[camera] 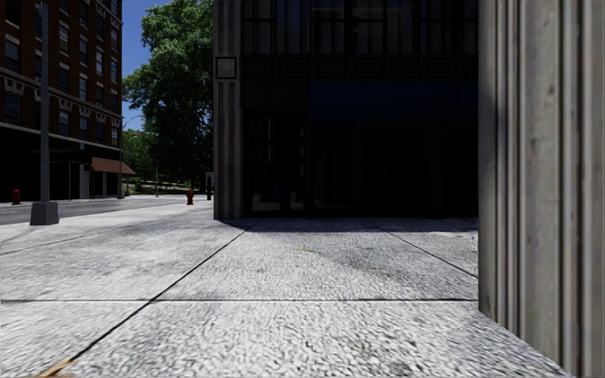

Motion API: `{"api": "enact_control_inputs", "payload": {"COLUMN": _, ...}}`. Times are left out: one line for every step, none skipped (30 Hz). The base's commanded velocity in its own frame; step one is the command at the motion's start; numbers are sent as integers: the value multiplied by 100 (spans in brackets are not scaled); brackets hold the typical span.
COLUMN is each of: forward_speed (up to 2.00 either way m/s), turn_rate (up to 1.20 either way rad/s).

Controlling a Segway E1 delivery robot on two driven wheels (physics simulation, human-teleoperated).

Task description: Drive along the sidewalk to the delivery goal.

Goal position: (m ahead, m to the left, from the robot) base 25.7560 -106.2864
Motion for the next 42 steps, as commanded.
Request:
{"api": "enact_control_inputs", "payload": {"forward_speed": 200, "turn_rate": 0}}
{"api": "enact_control_inputs", "payload": {"forward_speed": 200, "turn_rate": 0}}
{"api": "enact_control_inputs", "payload": {"forward_speed": 200, "turn_rate": 0}}
{"api": "enact_control_inputs", "payload": {"forward_speed": 200, "turn_rate": 0}}
{"api": "enact_control_inputs", "payload": {"forward_speed": 200, "turn_rate": 0}}
{"api": "enact_control_inputs", "payload": {"forward_speed": 200, "turn_rate": 0}}
{"api": "enact_control_inputs", "payload": {"forward_speed": 200, "turn_rate": 0}}
{"api": "enact_control_inputs", "payload": {"forward_speed": 200, "turn_rate": 0}}
{"api": "enact_control_inputs", "payload": {"forward_speed": 200, "turn_rate": 0}}
{"api": "enact_control_inputs", "payload": {"forward_speed": 200, "turn_rate": 0}}
{"api": "enact_control_inputs", "payload": {"forward_speed": 200, "turn_rate": 0}}
{"api": "enact_control_inputs", "payload": {"forward_speed": 200, "turn_rate": 0}}
{"api": "enact_control_inputs", "payload": {"forward_speed": 200, "turn_rate": 0}}
{"api": "enact_control_inputs", "payload": {"forward_speed": 200, "turn_rate": -15}}
{"api": "enact_control_inputs", "payload": {"forward_speed": 200, "turn_rate": -32}}
{"api": "enact_control_inputs", "payload": {"forward_speed": 200, "turn_rate": -42}}
{"api": "enact_control_inputs", "payload": {"forward_speed": 200, "turn_rate": -42}}
{"api": "enact_control_inputs", "payload": {"forward_speed": 200, "turn_rate": -45}}
{"api": "enact_control_inputs", "payload": {"forward_speed": 200, "turn_rate": -45}}
{"api": "enact_control_inputs", "payload": {"forward_speed": 200, "turn_rate": -45}}
{"api": "enact_control_inputs", "payload": {"forward_speed": 200, "turn_rate": -45}}
{"api": "enact_control_inputs", "payload": {"forward_speed": 200, "turn_rate": -46}}
{"api": "enact_control_inputs", "payload": {"forward_speed": 200, "turn_rate": -46}}
{"api": "enact_control_inputs", "payload": {"forward_speed": 200, "turn_rate": -46}}
{"api": "enact_control_inputs", "payload": {"forward_speed": 200, "turn_rate": -46}}
{"api": "enact_control_inputs", "payload": {"forward_speed": 200, "turn_rate": -46}}
{"api": "enact_control_inputs", "payload": {"forward_speed": 200, "turn_rate": -46}}
{"api": "enact_control_inputs", "payload": {"forward_speed": 200, "turn_rate": -46}}
{"api": "enact_control_inputs", "payload": {"forward_speed": 200, "turn_rate": -46}}
{"api": "enact_control_inputs", "payload": {"forward_speed": 200, "turn_rate": -46}}
{"api": "enact_control_inputs", "payload": {"forward_speed": 200, "turn_rate": -46}}
{"api": "enact_control_inputs", "payload": {"forward_speed": 200, "turn_rate": -46}}
{"api": "enact_control_inputs", "payload": {"forward_speed": 200, "turn_rate": -46}}
{"api": "enact_control_inputs", "payload": {"forward_speed": 200, "turn_rate": -46}}
{"api": "enact_control_inputs", "payload": {"forward_speed": 200, "turn_rate": -46}}
{"api": "enact_control_inputs", "payload": {"forward_speed": 200, "turn_rate": -46}}
{"api": "enact_control_inputs", "payload": {"forward_speed": 200, "turn_rate": -46}}
{"api": "enact_control_inputs", "payload": {"forward_speed": 200, "turn_rate": -46}}
{"api": "enact_control_inputs", "payload": {"forward_speed": 200, "turn_rate": -46}}
{"api": "enact_control_inputs", "payload": {"forward_speed": 200, "turn_rate": -49}}
{"api": "enact_control_inputs", "payload": {"forward_speed": 200, "turn_rate": -49}}
{"api": "enact_control_inputs", "payload": {"forward_speed": 200, "turn_rate": -51}}
